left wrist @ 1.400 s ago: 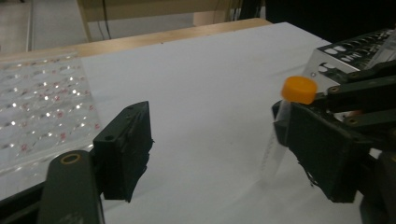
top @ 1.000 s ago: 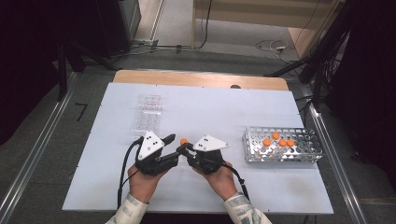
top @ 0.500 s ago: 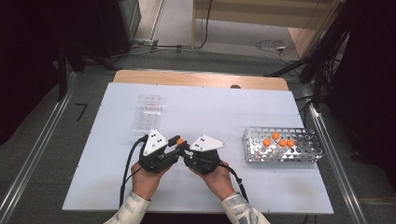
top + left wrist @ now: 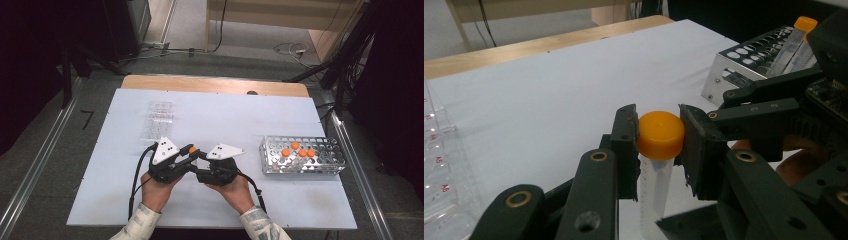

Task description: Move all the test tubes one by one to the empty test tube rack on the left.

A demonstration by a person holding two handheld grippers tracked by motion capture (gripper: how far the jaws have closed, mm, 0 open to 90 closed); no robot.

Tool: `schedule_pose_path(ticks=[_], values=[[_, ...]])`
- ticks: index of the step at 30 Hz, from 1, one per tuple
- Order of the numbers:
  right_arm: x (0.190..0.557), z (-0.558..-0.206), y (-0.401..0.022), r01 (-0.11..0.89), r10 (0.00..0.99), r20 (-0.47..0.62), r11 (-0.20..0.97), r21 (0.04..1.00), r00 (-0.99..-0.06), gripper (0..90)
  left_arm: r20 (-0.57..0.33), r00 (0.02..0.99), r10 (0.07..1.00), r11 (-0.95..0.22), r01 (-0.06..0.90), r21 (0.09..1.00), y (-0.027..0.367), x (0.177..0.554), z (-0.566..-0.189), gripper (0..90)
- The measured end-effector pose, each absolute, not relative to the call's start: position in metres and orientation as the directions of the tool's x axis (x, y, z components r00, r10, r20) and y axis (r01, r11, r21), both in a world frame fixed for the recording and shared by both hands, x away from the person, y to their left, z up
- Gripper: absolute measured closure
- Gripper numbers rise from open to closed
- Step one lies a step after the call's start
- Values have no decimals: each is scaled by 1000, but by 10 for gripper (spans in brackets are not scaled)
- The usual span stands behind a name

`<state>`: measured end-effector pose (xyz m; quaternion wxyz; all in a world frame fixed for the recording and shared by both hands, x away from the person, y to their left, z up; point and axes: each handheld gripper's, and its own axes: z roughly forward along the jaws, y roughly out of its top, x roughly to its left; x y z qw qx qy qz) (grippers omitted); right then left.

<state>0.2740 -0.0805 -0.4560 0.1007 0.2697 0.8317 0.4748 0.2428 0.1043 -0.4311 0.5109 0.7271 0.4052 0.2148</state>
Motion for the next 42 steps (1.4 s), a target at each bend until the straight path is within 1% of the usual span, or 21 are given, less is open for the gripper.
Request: schedule_pose_path(ticks=[2,3,6,8,14,19,26,42], values=[[275,-457,-84,372,550,94,421,827,-830,306,-100,578,810,-150,370,917,106,243,-430,702],[276,-458,-86,378,553,91,432,819,-828,280,-99,575,812,-148,369,918,107,243,-430,702],[276,-459,-92,383,568,84,432,817,-819,258,-105,571,814,-139,367,920,108,244,-429,702],[277,-463,-103,406,590,95,421,811,-802,238,-103,566,818,-137,365,921,110,244,-427,702],[272,-468,-124,408,612,73,429,806,-788,248,-93,550,830,-128,349,928,118,247,-417,703],[261,-470,-144,410,625,63,428,806,-778,236,-86,525,846,-118,343,932,124,253,-410,703],[255,-476,-153,430,620,90,425,797,-780,219,-84,490,867,-106,345,933,137,264,-397,703],[248,-475,-159,423,623,77,430,798,-778,221,-99,393,914,-43,336,941,171,291,-379,704]])
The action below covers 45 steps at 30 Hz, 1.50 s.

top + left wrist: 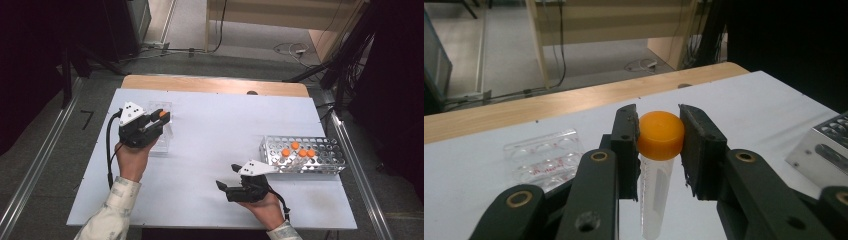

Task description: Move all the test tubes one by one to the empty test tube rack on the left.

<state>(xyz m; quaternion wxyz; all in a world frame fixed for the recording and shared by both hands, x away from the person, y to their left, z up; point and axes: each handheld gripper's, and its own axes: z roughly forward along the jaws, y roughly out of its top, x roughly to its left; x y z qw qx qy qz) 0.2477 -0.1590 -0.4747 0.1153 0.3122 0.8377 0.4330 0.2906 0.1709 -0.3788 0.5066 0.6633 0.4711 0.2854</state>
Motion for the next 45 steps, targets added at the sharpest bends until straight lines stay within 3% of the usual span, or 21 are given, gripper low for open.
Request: schedule_pose_path(ticks=[14,45], values=[[248,-472,-165,422,628,81,416,806,-774,225,-52,323,945,-65,341,938,182,308,-381,704],[247,-470,-168,424,628,90,406,809,-773,229,-12,311,950,-117,395,911,178,317,-410,700]])
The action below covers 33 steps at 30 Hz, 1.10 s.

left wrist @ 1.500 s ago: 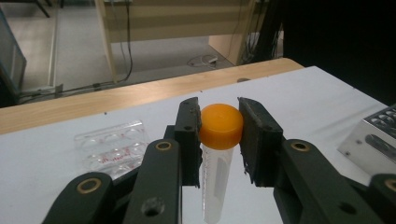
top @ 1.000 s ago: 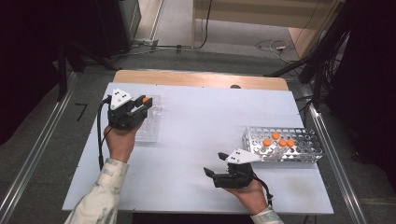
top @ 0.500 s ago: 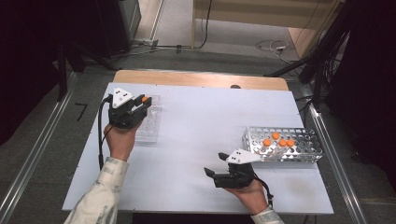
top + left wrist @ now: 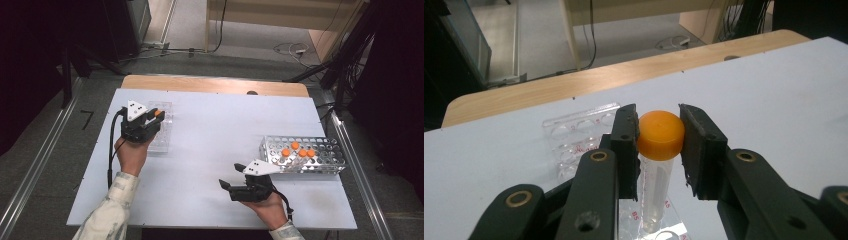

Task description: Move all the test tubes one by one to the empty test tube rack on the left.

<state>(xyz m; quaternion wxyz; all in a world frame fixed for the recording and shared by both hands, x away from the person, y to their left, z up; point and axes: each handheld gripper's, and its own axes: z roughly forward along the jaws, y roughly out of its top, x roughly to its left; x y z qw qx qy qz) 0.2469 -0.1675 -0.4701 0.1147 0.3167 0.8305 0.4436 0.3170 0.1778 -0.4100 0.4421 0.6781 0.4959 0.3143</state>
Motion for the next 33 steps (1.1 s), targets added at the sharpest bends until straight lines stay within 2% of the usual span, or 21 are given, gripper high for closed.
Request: schedule_pose_path(ticks=[6,9,15,22,26,33], values=[[246,-470,-167,426,626,93,406,809,-774,229,-13,328,944,-128,405,905,177,317,-416,682],[246,-470,-167,423,625,91,406,810,-775,229,-22,331,943,-123,410,904,177,317,-416,581],[245,-468,-169,421,628,90,402,813,-773,229,-47,320,946,-95,414,905,179,314,-415,458],[243,-464,-178,417,644,84,384,824,-761,239,-137,304,943,-3,418,909,187,301,-418,269],[240,-460,-192,412,659,79,368,833,-748,239,-157,299,941,22,412,911,195,292,-420,194],[234,-456,-213,412,696,63,347,842,-715,242,-182,297,937,47,408,912,206,274,-423,189]])
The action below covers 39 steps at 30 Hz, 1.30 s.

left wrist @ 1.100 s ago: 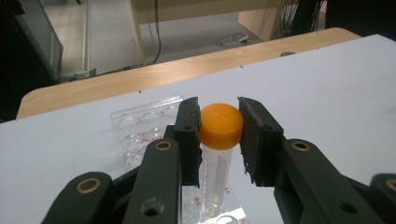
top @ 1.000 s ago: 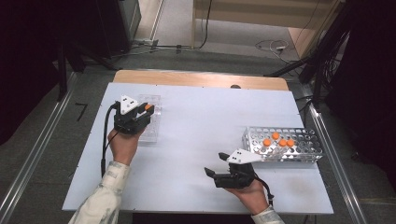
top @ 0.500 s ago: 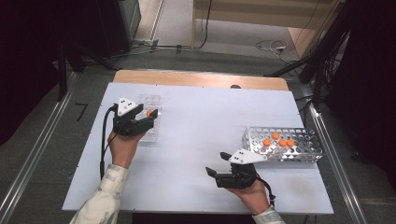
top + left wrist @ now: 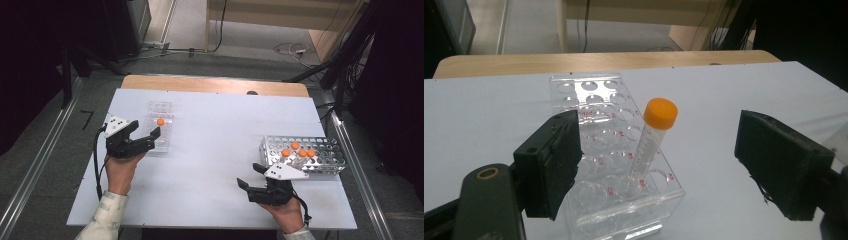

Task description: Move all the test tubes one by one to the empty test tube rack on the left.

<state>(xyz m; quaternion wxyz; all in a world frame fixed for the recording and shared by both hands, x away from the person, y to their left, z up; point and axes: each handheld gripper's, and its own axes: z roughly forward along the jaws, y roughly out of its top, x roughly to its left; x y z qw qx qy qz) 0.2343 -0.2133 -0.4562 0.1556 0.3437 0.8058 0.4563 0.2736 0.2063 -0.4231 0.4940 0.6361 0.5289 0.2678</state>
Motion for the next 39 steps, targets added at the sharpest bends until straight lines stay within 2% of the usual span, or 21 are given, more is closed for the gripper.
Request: schedule_pose_path(ticks=[9,19,25,28,31,39], values=[[226,-448,-250,407,747,58,294,865,-663,268,-165,310,936,32,392,919,206,260,-421,188],[225,-448,-281,414,814,48,242,878,-579,300,-154,332,931,13,389,921,200,253,-417,136],[228,-452,-287,389,873,8,209,897,-488,436,-149,347,926,1,393,919,196,251,-417,136],[231,-454,-288,383,885,-4,205,901,-465,468,-149,351,924,-1,394,919,194,251,-418,136],[238,-456,-287,382,893,-15,207,901,-450,546,-153,351,924,3,392,920,193,251,-417,137],[252,-460,-283,390,905,-23,207,897,-425,623,-150,350,925,0,394,919,194,251,-418,137]])
